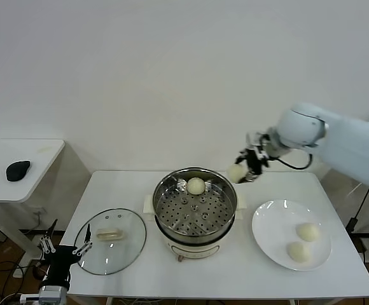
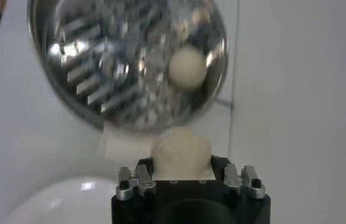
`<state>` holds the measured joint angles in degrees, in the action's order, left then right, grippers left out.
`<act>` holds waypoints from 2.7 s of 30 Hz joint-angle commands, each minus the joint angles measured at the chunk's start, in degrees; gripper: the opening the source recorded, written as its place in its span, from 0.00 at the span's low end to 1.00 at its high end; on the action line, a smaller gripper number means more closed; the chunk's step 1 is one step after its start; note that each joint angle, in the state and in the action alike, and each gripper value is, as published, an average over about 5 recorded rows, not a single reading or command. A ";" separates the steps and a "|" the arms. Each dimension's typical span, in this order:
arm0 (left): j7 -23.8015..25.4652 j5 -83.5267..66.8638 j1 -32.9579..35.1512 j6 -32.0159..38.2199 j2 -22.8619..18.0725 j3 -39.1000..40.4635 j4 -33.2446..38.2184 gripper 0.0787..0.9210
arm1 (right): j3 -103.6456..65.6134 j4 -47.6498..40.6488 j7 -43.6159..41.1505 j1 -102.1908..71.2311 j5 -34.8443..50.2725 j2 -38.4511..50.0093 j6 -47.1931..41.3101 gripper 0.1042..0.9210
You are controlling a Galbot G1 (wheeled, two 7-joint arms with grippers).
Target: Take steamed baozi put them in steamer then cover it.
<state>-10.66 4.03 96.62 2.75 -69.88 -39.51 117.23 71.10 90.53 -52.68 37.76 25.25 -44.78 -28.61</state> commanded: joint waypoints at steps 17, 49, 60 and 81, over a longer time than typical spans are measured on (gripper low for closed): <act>0.00 0.03 -0.22 0.03 -0.67 0.03 0.25 0.88 | 5.02 -13.81 13.39 -8.74 15.37 -29.66 -13.03 0.60; -0.12 0.11 -0.16 0.17 -0.51 0.13 0.39 0.88 | 5.99 2.10 -8.19 8.14 5.03 -3.53 -4.84 0.88; -0.25 0.96 1.01 0.32 -1.23 0.53 0.60 0.88 | 6.29 8.48 -17.51 3.93 -13.88 19.03 10.33 0.88; -0.44 2.66 2.67 0.60 -2.72 0.72 1.24 0.88 | -36.34 7.75 -9.57 -54.17 -34.11 35.31 15.21 0.88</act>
<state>-11.11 6.61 99.22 3.40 -72.49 -38.79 118.37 55.97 98.21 -63.74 11.27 -0.32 -16.34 -15.78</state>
